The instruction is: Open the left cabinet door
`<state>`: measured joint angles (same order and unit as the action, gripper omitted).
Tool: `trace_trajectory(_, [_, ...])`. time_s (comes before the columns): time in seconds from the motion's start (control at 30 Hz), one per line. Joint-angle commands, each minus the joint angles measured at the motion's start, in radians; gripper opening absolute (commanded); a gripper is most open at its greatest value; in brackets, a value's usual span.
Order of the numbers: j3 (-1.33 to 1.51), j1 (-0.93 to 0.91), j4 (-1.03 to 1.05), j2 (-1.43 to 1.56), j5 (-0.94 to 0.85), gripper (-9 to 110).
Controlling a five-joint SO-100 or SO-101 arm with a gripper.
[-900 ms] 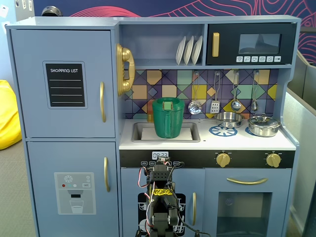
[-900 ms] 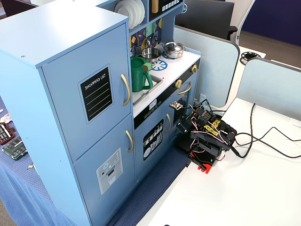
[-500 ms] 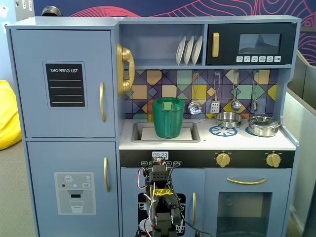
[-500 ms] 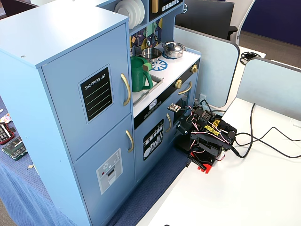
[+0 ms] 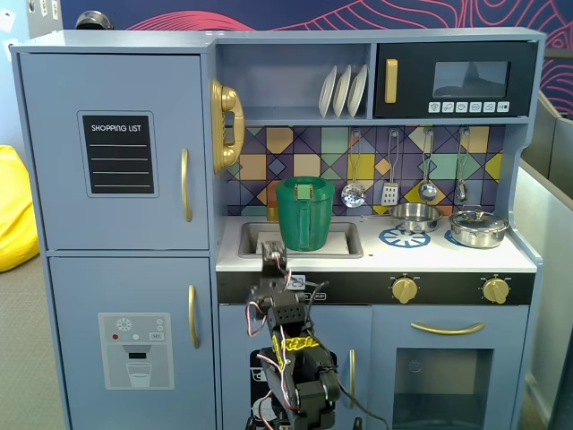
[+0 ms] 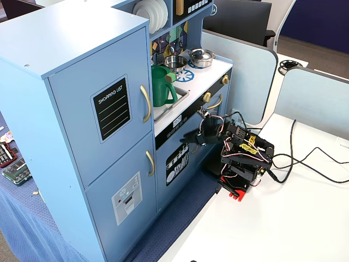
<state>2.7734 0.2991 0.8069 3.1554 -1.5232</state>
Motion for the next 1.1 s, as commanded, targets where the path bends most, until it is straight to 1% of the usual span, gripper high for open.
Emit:
trace_trajectory(0.0, [-0.216,0.067,-0.066,-0.077,-0.046,9])
trace_trajectory(0.27, [-0.509,0.190,-0.078,-0.229,-0.138,13])
trace_trajectory(0.4, [-0.630,0.212,-0.107,-0.318,-0.164,15])
trace_trajectory(0.7, [-0.776,0.285,-0.354,-0.485,-0.118,27])
trace_trajectory(0.8, [-0.790,0.318,-0.445,-0.535,-0.117,28])
trace_trajectory(1.07, [-0.805,0.331,-0.486,-0.621,-0.150,30])
